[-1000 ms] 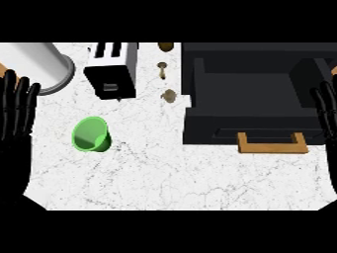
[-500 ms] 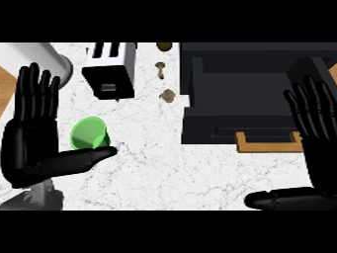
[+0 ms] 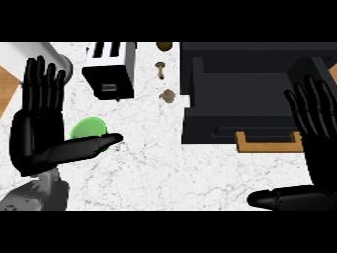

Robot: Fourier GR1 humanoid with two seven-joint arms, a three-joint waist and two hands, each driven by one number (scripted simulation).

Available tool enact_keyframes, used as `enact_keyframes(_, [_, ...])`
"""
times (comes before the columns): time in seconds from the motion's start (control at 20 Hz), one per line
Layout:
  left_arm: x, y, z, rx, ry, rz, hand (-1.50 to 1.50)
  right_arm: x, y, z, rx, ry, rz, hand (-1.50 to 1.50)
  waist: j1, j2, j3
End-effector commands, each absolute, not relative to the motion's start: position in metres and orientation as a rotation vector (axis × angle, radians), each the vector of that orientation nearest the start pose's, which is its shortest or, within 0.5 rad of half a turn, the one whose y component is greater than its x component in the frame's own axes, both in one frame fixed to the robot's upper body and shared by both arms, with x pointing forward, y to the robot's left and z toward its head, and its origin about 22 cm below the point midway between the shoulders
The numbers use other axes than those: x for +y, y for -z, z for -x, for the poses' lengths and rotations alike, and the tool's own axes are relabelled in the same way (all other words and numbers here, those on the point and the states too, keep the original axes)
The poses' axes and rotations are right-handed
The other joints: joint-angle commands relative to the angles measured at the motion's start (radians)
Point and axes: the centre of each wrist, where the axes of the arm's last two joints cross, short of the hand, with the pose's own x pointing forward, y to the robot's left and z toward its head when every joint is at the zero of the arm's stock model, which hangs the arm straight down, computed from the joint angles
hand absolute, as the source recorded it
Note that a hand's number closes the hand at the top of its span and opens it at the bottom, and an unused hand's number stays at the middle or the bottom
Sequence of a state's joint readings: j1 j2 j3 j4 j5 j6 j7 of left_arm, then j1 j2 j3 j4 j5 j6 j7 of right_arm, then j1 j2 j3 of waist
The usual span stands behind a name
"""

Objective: Pick up the cup, place it into the drawer and close the drawer

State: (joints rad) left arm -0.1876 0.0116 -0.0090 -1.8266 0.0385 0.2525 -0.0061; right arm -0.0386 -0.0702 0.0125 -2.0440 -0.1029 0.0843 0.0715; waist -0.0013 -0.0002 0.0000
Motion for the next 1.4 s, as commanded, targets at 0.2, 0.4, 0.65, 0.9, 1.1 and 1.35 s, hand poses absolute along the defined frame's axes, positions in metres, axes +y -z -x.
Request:
enact_keyframes(0.2, [0.216, -0.093, -0.284, -1.968, -0.219, -0.105, -1.50, -0.208, -0.137, -0.231, -2.018, -0.089, -0.141, -1.50, 0.001, 0.001, 0.000])
enact_keyframes(0.4, [0.207, -0.080, -0.262, -1.929, -0.231, -0.094, -1.50, -0.241, -0.120, -0.224, -1.985, -0.146, -0.112, -1.50, 0.000, 0.000, 0.000])
enact_keyframes(0.65, [0.235, -0.071, -0.252, -1.875, -0.253, -0.119, -1.50, -0.230, -0.130, -0.224, -2.015, -0.091, -0.115, -1.50, 0.003, -0.001, 0.000])
enact_keyframes(0.9, [0.221, -0.036, -0.246, -1.827, -0.260, -0.169, -1.50, -0.227, -0.126, -0.221, -2.009, -0.101, -0.133, -1.50, 0.002, 0.000, 0.000])
enact_keyframes(1.1, [0.247, -0.021, -0.265, -1.793, -0.291, -0.187, -1.50, -0.253, -0.145, -0.236, -2.028, -0.114, -0.106, -1.50, 0.001, 0.001, 0.000])
enact_keyframes(1.35, [0.258, 0.012, -0.246, -1.777, -0.287, -0.227, -1.50, -0.225, -0.138, -0.223, -2.017, -0.120, -0.148, -1.50, 0.002, 0.000, 0.000])
